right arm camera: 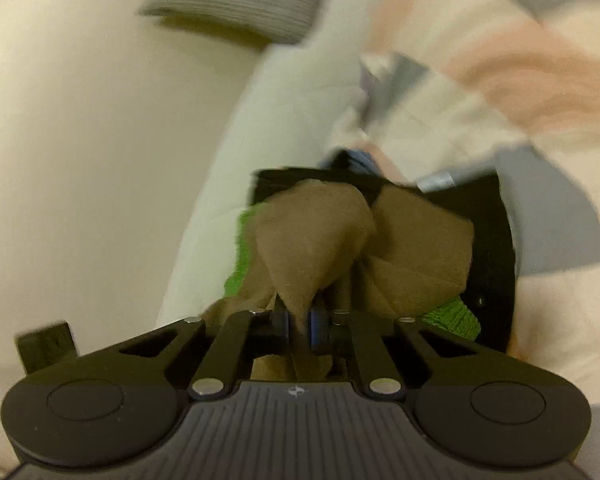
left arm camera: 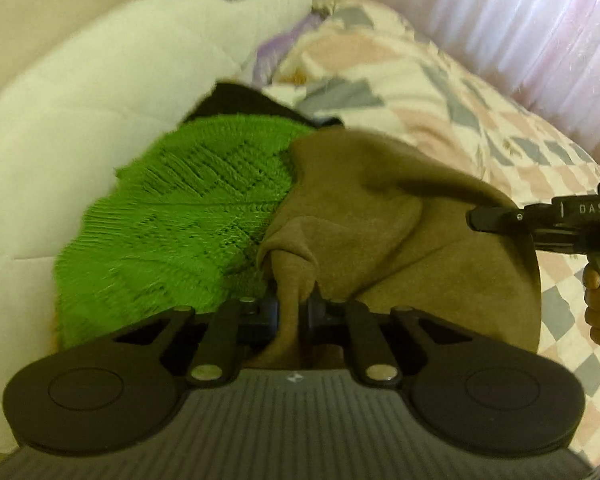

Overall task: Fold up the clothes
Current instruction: 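Lift the brown shirt off the pile with both grippers and shake it out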

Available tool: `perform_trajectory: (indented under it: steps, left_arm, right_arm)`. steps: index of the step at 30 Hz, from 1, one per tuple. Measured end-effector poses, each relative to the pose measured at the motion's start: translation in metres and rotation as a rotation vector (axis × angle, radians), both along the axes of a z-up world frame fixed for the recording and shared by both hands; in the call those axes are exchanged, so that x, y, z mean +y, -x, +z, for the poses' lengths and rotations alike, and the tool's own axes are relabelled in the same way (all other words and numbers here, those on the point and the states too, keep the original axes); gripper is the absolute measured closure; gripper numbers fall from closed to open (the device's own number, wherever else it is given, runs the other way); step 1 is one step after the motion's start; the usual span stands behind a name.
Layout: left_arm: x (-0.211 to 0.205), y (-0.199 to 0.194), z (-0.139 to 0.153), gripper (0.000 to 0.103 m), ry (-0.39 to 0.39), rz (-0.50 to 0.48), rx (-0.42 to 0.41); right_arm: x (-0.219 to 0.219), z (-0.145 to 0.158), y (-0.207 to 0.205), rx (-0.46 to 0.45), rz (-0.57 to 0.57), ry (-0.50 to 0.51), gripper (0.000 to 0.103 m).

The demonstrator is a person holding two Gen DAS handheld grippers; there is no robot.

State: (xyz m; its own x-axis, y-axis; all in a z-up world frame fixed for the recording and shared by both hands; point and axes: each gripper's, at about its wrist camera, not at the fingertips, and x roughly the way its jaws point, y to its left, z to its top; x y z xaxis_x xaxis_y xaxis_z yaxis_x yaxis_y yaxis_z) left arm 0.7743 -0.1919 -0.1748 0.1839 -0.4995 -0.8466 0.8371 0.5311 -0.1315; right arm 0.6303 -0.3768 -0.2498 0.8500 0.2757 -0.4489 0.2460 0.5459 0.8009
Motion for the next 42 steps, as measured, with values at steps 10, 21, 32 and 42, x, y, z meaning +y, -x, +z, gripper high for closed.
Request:
perform_trajectory:
  steps: [10, 21, 32, 42]
  left_arm:
    - [0.112, 0.106, -0.027, 0.094, -0.111, 0.318, 0.099]
    - [0.121, 0.107, -0.046, 0.091, -0.054, 0.355, 0.081]
    - [0.11, 0.111, -0.056, 0.094, -0.068, 0.34, 0.048]
    - [0.075, 0.191, 0.098, 0.097, 0.143, 0.14, -0.36]
  right_arm:
    - [0.154, 0.029, 0.042, -0.052, 0.498, 0.474, 0.045]
    - [0.096, 0.03, 0.046, -0.048, 0.509, 0.477, 0.048]
    - [0.136, -0.029, 0.05, 0.057, 0.529, 0.25, 0.099]
    - [0.074, 0.127, 0.186, -0.113, -0.04, 0.567, 0.1]
